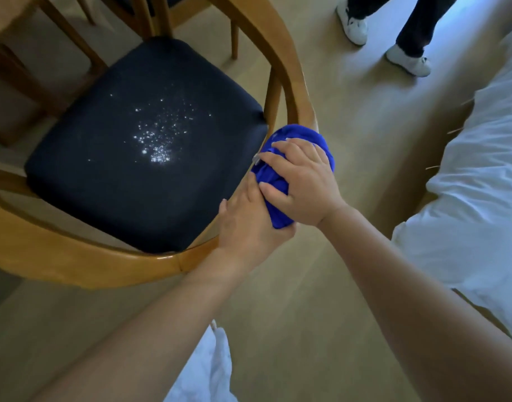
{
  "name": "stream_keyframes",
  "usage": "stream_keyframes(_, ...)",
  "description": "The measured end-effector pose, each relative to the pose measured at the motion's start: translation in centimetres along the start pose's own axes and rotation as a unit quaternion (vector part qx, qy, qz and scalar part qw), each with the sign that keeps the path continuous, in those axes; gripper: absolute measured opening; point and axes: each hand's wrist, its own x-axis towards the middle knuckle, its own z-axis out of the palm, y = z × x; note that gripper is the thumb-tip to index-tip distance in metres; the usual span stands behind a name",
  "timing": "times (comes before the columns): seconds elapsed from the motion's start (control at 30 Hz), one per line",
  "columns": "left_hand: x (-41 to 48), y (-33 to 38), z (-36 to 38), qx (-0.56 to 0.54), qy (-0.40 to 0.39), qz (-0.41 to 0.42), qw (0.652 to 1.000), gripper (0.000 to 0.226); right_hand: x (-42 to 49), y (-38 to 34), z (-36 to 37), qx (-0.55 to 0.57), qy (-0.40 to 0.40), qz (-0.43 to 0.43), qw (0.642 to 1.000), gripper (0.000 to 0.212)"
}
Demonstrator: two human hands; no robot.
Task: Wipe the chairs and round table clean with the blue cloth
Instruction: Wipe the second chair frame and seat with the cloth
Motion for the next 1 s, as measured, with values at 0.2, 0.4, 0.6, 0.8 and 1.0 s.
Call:
stream_keyframes(0.2,3.1,4.7,0.9,0.064,-0.031,-0.085,0.994,0.1,2.9,4.9,-0.6,0.077,-0.058,-0.03,0.995,0.05)
stream_keyframes(0.4,7.8,8.2,1.6,0.058,-0.042,-0.16,0.985,0.094,7.3,10.3,0.1,0.128,-0.135,-0.086,0.979,0.053)
stream_keyframes(0.6,12.8,10.3,1.9,0.082,-0.06,-0.203,0.974,0.097,10.9,14.1,1.5,0.151,-0.152,-0.114,0.97,0.053)
stream_keyframes(0.8,15.9,11.4,2.2,0.112,-0.056,-0.235,0.964,0.098,13.8,16.4,2.1,0.11,-0.177,-0.186,0.96,0.053)
stream_keyframes(1.0,20.8,12.5,3.1,0.13,0.002,-0.304,0.944,0.088,19.7,18.9,2.7,0.029,-0.19,-0.307,0.932,0.051)
